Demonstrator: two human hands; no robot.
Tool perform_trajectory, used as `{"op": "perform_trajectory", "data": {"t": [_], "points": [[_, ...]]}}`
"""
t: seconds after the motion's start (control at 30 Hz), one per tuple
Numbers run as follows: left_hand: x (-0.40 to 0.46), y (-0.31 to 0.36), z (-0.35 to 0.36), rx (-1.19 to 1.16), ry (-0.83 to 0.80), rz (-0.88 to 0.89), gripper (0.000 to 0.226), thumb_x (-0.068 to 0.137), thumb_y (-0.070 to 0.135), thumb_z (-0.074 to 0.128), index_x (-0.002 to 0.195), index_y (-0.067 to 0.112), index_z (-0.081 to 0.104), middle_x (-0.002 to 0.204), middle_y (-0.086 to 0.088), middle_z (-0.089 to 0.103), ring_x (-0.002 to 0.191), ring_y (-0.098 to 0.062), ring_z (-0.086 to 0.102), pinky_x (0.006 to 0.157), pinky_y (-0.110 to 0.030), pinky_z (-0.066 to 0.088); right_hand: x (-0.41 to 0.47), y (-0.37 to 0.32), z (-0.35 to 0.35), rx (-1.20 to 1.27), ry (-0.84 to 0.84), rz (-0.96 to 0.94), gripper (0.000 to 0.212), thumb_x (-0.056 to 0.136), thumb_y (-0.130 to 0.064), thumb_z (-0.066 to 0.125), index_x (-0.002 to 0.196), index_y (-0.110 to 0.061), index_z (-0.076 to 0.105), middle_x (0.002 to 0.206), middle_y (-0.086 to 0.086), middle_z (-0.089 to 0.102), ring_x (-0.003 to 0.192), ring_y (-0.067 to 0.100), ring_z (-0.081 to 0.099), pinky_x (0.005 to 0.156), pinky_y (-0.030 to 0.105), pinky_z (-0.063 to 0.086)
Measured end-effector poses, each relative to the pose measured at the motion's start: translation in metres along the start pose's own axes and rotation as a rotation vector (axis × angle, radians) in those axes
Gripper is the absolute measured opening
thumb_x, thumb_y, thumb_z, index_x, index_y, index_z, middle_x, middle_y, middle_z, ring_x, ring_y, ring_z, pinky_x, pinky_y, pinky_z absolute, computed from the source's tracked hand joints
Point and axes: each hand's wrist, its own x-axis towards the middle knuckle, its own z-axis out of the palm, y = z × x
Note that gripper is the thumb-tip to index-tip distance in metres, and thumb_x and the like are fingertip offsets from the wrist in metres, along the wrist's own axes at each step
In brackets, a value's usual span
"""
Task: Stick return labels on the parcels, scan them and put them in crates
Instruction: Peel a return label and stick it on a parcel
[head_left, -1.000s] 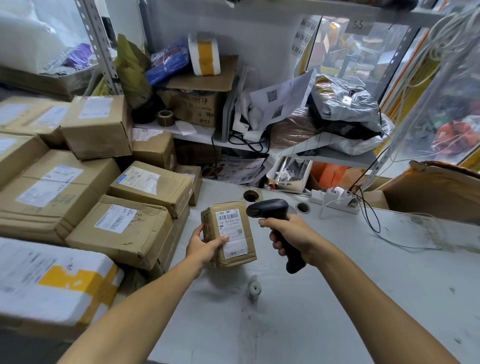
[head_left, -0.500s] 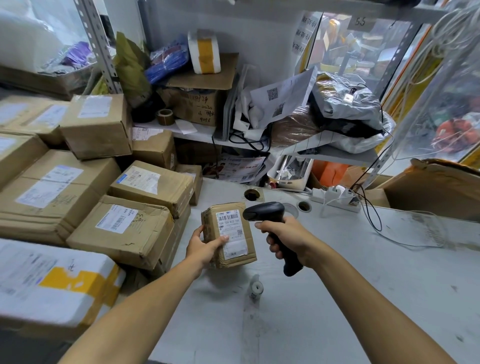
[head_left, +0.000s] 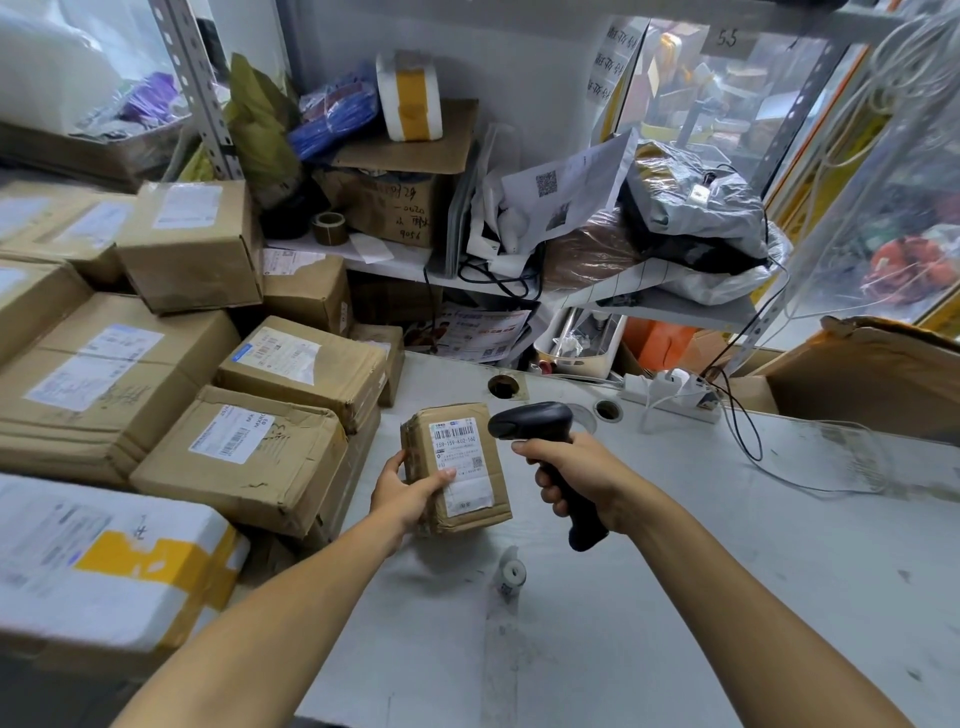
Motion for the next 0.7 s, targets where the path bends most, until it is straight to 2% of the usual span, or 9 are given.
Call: {"op": "perform_trajectory", "data": {"t": [0.2,0.33,0.5,0.7], "points": [[-0.002,0.003,-0.001,0.01,-0.038,-0.015,0.09,0.078,0.033,0.087,0.153,0.024,0.039,0.135,-0.008,0.063,0.108,-0.028,0.068,0.098,-0.05,0.056,0.007,0.011,-0.006,-0.012,0.024,-0.002,0.023,0.092,-0.027,0.07,0.094,-0.007,0.059,0.067,0.006,0.051,0.053,0.015,0.046,0.048,0.025,0.039],[-0.005,0.003,-0.003,0.136,-0.097,-0.038,0.063,0.088,0.036,0.077,0.144,0.023,0.053,0.116,-0.003,0.072,0.101,-0.021,0.071,0.098,-0.044,0.056,0.022,0.05,-0.017,-0.021,0.161,0.035,0.024,0.093,-0.026,0.07,0.103,-0.006,0.063,0.073,0.009,0.059,0.061,0.019,0.054,0.056,0.029,0.049],[0.0,-0.007,-0.008,0.246,-0.066,-0.054,0.045,0.096,0.033,0.067,0.138,0.018,0.06,0.12,-0.002,0.072,0.104,-0.021,0.07,0.102,-0.045,0.054,0.036,0.133,-0.038,-0.157,0.386,0.222,0.032,0.091,-0.04,0.069,0.107,-0.012,0.065,0.092,0.003,0.064,0.085,0.021,0.061,0.078,0.034,0.047],[-0.007,-0.018,-0.007,0.259,-0.013,0.013,0.042,0.098,0.031,0.065,0.138,0.022,0.057,0.122,-0.003,0.07,0.105,-0.023,0.069,0.098,-0.046,0.056,0.033,0.191,-0.046,-0.191,0.468,0.355,0.032,0.093,-0.038,0.065,0.099,-0.007,0.065,0.096,0.008,0.065,0.078,0.019,0.058,0.075,0.034,0.048]]}}
